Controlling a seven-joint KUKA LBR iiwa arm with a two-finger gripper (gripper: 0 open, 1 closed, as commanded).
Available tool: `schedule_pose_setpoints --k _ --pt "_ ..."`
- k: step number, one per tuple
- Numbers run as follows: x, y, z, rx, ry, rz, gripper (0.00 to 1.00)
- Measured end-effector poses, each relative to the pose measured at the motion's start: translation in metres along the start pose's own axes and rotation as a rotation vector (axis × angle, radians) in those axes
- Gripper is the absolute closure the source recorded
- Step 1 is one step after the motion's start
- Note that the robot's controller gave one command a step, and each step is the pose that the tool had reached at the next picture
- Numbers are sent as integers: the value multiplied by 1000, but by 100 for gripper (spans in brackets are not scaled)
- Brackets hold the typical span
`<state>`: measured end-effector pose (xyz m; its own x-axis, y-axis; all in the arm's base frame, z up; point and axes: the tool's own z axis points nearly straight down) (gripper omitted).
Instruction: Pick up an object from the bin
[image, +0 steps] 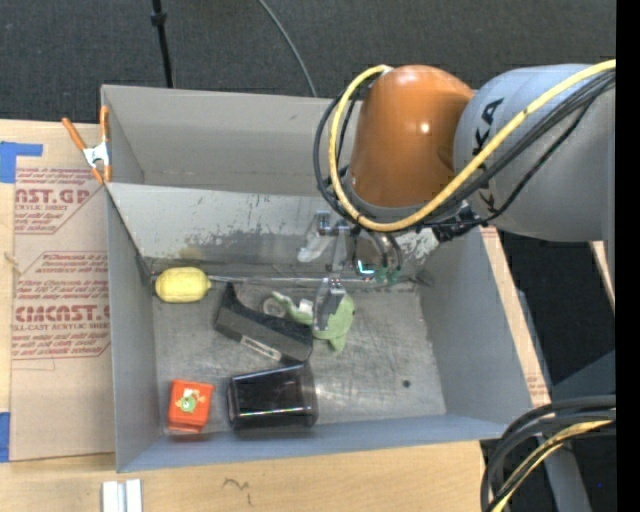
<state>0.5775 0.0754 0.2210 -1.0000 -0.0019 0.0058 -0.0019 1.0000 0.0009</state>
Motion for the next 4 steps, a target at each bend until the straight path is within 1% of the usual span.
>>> schedule_pose_setpoints --k 1,2,3,4 --pt "-2 0 -5 -1 -8 1 0" --pt "-7 -29 67 0 -12 -15 0" --pt "-4 -63 140 -7 -19 38 0" --pt "-5 -62 140 -4 -25 36 0"
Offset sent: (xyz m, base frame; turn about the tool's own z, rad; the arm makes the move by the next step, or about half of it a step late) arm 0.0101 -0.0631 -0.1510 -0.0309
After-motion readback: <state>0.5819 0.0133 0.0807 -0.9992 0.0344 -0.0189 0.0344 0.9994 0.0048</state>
